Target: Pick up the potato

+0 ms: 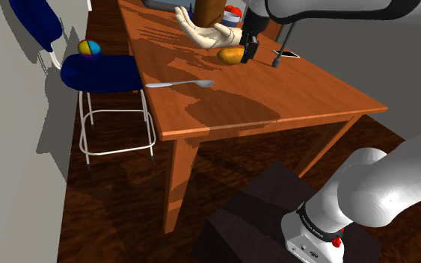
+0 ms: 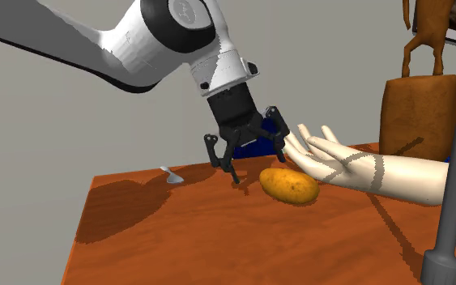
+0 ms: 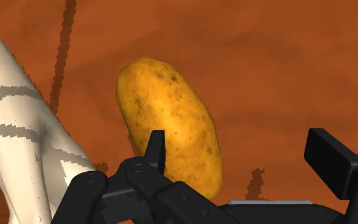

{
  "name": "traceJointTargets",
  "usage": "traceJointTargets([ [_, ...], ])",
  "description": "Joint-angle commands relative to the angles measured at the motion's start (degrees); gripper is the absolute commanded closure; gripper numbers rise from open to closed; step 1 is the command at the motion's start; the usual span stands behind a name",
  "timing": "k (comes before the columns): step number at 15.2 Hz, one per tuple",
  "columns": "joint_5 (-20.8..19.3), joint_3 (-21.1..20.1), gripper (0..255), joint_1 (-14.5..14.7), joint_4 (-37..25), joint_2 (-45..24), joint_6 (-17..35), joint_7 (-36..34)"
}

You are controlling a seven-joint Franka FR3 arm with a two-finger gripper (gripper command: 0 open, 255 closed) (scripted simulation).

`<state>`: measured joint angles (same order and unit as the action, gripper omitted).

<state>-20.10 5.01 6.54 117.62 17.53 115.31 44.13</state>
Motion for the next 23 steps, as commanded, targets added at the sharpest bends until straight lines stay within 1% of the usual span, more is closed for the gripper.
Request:
traceJointTargets([
  [1, -2.07, 0.17, 0, 0.5, -2.01, -3.21, 3.09, 4.33],
  [4, -4.77, -0.1, 0, 1.34, -5.6, -7.78, 6.8, 10.0],
  [5, -5.1, -0.15, 0, 1.44, -6.04, -8.33, 7.25, 10.68],
  [12, -6.62, 0.02, 0, 1.07, -0.9, -8.77, 12.49, 8.26],
  [14, -6.62, 0.02, 0, 1.08, -0.89, -8.77, 12.49, 8.26],
  [15, -6.6, -0.01, 255, 1.1, -0.97, -8.76, 12.39, 8.25],
  [23, -6.6, -0.01, 255, 1.1, -0.95, -8.74, 12.39, 8.25],
])
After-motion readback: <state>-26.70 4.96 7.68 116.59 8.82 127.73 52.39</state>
